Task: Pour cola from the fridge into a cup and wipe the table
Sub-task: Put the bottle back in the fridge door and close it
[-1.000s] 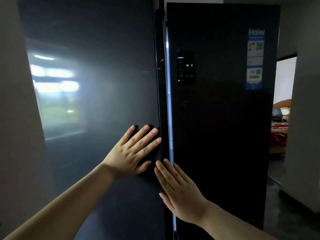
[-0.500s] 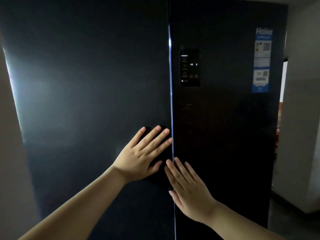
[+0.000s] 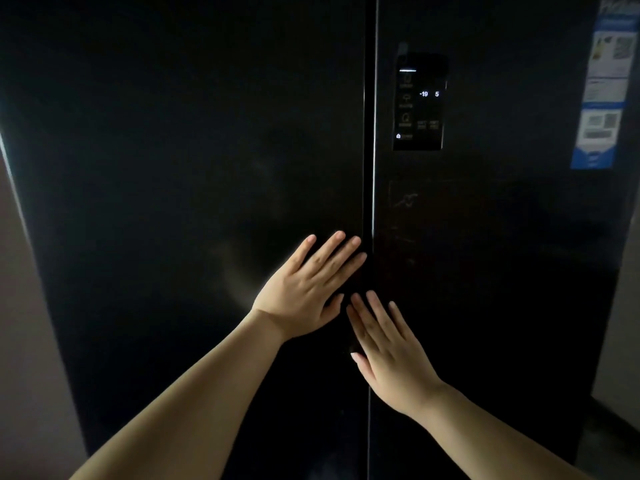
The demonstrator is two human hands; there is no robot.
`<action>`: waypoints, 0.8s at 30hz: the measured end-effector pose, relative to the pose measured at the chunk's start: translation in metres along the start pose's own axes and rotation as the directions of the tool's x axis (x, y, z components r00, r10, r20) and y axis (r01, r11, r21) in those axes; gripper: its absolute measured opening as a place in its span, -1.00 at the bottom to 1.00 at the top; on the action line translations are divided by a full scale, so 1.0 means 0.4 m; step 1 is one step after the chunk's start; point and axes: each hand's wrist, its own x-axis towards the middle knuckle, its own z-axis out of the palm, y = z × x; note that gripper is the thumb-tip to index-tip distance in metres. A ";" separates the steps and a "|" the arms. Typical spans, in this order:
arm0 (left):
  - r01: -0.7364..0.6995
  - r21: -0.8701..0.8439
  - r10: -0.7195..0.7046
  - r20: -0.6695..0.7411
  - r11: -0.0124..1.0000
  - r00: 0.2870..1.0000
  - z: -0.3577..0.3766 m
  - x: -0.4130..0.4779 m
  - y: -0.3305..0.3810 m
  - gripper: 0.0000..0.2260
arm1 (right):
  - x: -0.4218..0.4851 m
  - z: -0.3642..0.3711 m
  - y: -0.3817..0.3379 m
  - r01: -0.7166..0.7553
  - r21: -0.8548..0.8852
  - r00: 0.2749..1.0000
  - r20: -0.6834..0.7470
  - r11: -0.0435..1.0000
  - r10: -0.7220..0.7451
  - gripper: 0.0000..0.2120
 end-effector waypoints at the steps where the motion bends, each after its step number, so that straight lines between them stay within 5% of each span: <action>1: 0.002 0.012 -0.003 0.034 1.000 0.999 -0.004 0.001 0.000 -0.45 | 0.000 -0.009 -0.001 -0.003 0.019 1.000 0.015 1.000 0.003 -0.32; 8: 0.084 0.015 -0.084 0.328 0.996 0.941 -0.091 0.008 0.033 -0.42 | -0.012 -0.106 0.009 -0.004 0.133 0.986 0.164 0.991 -0.018 -0.15; 15: 0.302 -0.163 -0.189 0.489 0.939 0.852 -0.264 -0.089 0.112 -0.44 | -0.086 -0.210 -0.023 -0.047 0.259 0.989 0.150 0.965 0.008 -0.36; 19: 0.573 -0.147 -0.378 0.617 0.806 0.690 -0.372 -0.206 0.156 -0.47 | -0.113 -0.261 -0.060 -0.142 0.516 0.982 0.183 0.845 0.053 -0.48; 24: 0.707 0.042 -0.529 0.695 0.706 0.487 -0.545 -0.407 0.170 -0.48 | -0.117 -0.316 -0.222 -0.004 0.694 0.988 0.114 0.720 -0.104 -0.53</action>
